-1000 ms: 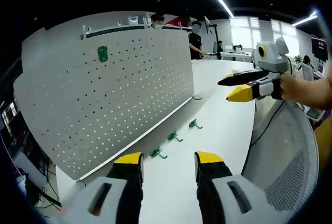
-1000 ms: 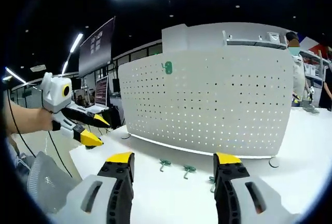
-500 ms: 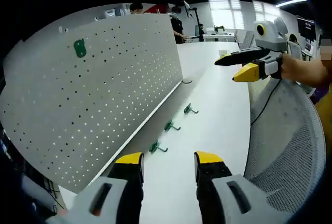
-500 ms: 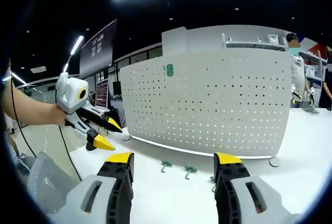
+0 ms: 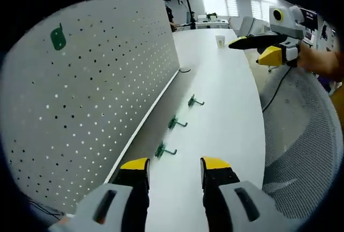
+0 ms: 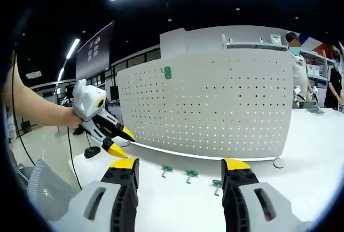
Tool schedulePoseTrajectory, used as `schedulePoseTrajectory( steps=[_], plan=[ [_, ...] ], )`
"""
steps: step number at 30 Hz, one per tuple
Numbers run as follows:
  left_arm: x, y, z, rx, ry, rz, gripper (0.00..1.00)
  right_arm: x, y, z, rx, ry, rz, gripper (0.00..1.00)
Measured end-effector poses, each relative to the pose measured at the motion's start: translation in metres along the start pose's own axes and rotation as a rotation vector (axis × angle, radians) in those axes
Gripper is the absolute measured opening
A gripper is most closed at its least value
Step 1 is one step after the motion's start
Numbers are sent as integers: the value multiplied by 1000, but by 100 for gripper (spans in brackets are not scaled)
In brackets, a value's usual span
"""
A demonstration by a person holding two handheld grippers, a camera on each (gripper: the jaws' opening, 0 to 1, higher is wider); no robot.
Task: Insert the hook assembly into the mounting plate slot until the hook locks in place.
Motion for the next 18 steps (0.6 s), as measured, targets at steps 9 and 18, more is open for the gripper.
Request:
schedulePoseTrajectory(
  steps=[9,18],
  plan=[
    [-25,12,1,-39,40,61,38,0,-2,1,6,-1,26,60],
    [-43,19,6,-56,66,93,38,0,-4,3,5,4,50,60]
  ],
)
Point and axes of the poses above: the point that each gripper's makers call its tool centre point, and the gripper's own axes: x roughly backward along the fingers, y roughly to its left, z roughly out of its underside, the point moved 6 cm from there along x, roughly backward along the fingers, and after that the axes turned 5 degrees about -x, right-handed, at the moved point
